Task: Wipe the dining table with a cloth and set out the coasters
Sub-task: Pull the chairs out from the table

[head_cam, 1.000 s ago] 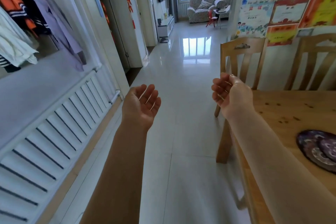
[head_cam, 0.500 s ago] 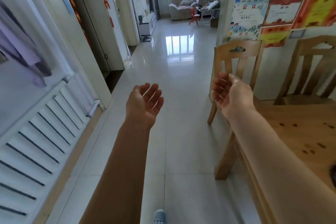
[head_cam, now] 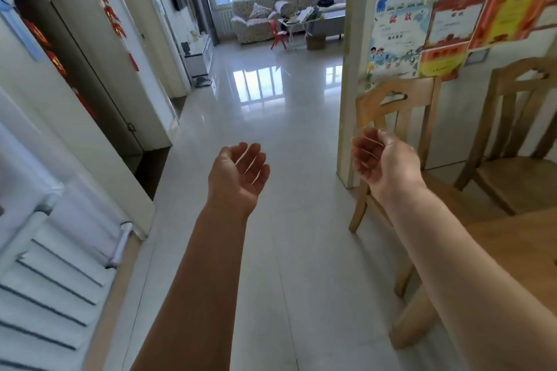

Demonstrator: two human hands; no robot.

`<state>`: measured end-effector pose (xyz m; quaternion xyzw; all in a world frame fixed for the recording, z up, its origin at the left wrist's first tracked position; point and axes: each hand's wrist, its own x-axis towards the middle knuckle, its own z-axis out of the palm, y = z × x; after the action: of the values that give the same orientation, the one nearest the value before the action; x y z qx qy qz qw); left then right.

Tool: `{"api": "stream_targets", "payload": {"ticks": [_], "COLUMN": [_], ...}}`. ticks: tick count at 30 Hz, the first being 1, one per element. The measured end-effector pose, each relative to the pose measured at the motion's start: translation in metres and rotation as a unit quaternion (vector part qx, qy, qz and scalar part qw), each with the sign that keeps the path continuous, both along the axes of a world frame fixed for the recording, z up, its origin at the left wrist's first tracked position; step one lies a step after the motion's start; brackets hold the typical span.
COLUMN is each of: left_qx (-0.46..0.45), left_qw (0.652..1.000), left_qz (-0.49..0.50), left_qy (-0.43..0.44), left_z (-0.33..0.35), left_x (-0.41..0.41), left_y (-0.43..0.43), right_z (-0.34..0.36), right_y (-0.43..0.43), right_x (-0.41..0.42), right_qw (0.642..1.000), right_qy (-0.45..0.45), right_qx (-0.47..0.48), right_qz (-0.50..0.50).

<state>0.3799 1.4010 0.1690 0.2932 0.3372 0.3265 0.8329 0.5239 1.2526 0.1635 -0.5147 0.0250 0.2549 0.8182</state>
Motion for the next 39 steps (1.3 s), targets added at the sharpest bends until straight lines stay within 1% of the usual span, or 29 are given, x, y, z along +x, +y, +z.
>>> {"api": "stream_targets", "payload": {"ticks": [9,13,19,27,32,39], "left_qx": [0.010,0.011,0.006,-0.008,-0.013,-0.009], "left_qw": [0.996,0.992,0.983,0.969,0.951,0.911], "left_qz": [-0.084,-0.124,-0.181,-0.248,-0.306,-0.398], "left_qy": [-0.006,-0.008,0.016,0.020,0.045,0.107], "left_z": [-0.015,-0.017,-0.021,-0.036,-0.056,-0.081], "left_x": [0.125,0.210,0.341,0.455,0.535,0.653], "left_y": [0.083,0.117,0.156,0.187,0.203,0.236], "right_z": [-0.010,-0.011,-0.009,-0.024,-0.042,-0.064], "right_y": [0.062,0.090,0.132,0.164,0.184,0.232], "right_x": [0.107,0.179,0.290,0.380,0.426,0.497], "right_qw": [0.998,0.995,0.990,0.985,0.976,0.957], "right_qy": [-0.019,-0.023,-0.013,0.010,0.027,0.074], "right_qx": [-0.001,-0.003,-0.002,-0.040,-0.086,-0.143], "right_qz": [-0.065,-0.095,-0.138,-0.166,-0.197,-0.243]}}
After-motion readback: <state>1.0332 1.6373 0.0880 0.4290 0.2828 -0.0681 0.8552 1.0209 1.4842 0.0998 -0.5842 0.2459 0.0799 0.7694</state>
